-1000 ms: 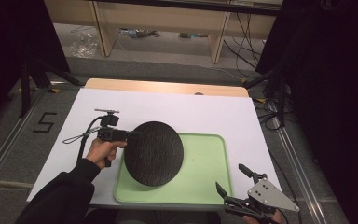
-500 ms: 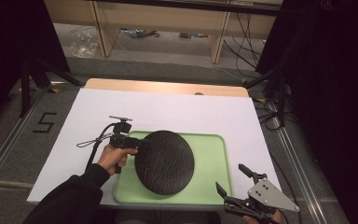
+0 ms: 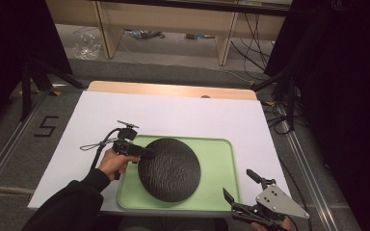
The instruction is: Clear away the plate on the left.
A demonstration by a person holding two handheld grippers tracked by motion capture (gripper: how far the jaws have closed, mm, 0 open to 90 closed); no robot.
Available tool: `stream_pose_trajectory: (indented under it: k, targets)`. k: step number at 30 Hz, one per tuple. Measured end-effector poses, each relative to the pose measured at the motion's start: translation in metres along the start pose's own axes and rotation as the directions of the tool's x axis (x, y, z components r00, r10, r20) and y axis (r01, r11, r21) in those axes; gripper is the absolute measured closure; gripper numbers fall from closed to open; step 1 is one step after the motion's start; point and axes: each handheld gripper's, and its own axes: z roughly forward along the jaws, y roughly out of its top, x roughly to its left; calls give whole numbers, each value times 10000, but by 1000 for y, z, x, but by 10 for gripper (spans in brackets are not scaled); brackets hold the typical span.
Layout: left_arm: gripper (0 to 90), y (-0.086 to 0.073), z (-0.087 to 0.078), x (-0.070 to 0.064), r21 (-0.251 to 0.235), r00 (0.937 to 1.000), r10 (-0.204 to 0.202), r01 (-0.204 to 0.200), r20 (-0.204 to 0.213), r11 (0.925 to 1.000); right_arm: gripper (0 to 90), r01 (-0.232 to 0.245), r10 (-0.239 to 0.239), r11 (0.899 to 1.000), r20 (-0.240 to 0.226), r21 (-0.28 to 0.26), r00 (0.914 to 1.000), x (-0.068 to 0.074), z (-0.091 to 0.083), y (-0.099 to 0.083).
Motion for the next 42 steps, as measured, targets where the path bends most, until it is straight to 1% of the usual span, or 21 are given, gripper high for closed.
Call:
stream_pose_trajectory:
  k: [4, 6, 7, 8, 9, 13, 14, 15, 16, 17, 20, 21, 22, 23, 29, 32, 38, 39, 40, 41, 42]
  targets:
    - [701, -1, -2, 1, 406, 9998, 189, -190, 26, 9990, 154, -13, 13, 10000, 37, 10, 10000, 0, 0, 0]
    - [664, -3, -2, 0, 788, 9992, 212, -186, -325, 9967, 154, 11, -11, 10000, -20, -40, 10000, 0, 0, 0]
    - [649, -4, -2, 1, 945, 9968, 576, -522, -549, 9942, 154, 20, -20, 10000, -17, 7, 10000, 0, 0, 0]
    - [635, -4, -1, 0, 957, 9965, 557, -495, -629, 9942, 154, 19, -19, 10000, 10, -2, 10000, 0, 0, 0]
    - [625, -5, -2, 2, 1337, 9936, 866, -764, -719, 9881, 154, 19, -19, 10000, 24, 9, 10000, 0, 0, 0]
    - [596, -10, -6, -1, 1692, 9896, 1174, -1021, -833, 9803, 154, 24, -24, 10000, -36, 0, 10000, 0, -1, 0]
    - [586, -12, -5, -4, 1655, 9897, 1048, -878, -972, 9823, 154, 29, -29, 10000, -38, 5, 10000, 0, -1, 0]
    - [576, -14, -5, -5, 1781, 9857, 1219, -1000, -1166, 9789, 154, 28, -28, 10000, -51, -59, 10000, 0, 0, 0]
    - [565, -14, -6, -4, 2109, 9805, 1520, -1235, -1249, 9697, 154, 38, -38, 10000, -54, 4, 10000, 0, 0, 0]
    - [562, -14, -7, -3, 2186, 9770, 1666, -1350, -1331, 9664, 154, 44, -44, 10000, -59, 11, 10000, 0, 0, 0]
    - [577, -17, -5, -2, 2244, 9726, 1664, -1278, -1624, 9661, 155, 62, -62, 10000, -70, -52, 10000, 1, 0, 0]
    - [583, -17, -4, -2, 2348, 9707, 1763, -1353, -1633, 9626, 154, -181, 182, 9998, -223, 76, 9996, 2, 0, 0]
    - [589, -18, -1, -4, 2285, 9677, 1765, -1334, -1802, 9644, 154, 79, -79, 10000, -69, -8, 9999, 1, 0, 0]
    - [600, -19, 1, -5, 2392, 9678, 1855, -1420, -1703, 9605, 154, 70, -69, 10000, -22, 63, 10000, 1, 0, 0]
    - [605, -17, 11, -19, 2337, 9620, 2042, -1596, -1811, 9591, 155, 80, -80, 10000, -31, 59, 10000, 1, 0, 0]
    - [607, -17, 11, -19, 2351, 9610, 2059, -1602, -1846, 9587, 154, -95, 97, 9998, -110, 154, 9999, 2, -1, 0]
    - [603, -17, 10, -18, 2248, 9628, 1989, -1559, -1831, 9618, 155, 85, -85, 10000, -28, 50, 10000, 1, 0, 0]
    - [586, -16, 9, -18, 2262, 9603, 2074, -1635, -1866, 9603, 154, 82, -82, 10000, -31, 55, 10000, 1, 0, 0]
    - [560, -16, 8, -19, 2097, 9611, 1940, -1521, -1964, 9659, 155, 32, -32, 10000, -50, 75, 10000, 1, 0, 0]
    - [533, -15, 5, -17, 2133, 9601, 1973, -1542, -1984, 9647, 154, 59, -60, 9999, -75, -88, 10000, 1, 1, 0]
    - [505, -15, 3, -16, 1976, 9620, 1827, -1426, -2030, 9699, 154, 59, -59, 10000, -57, -5, 10000, 0, 0, 0]
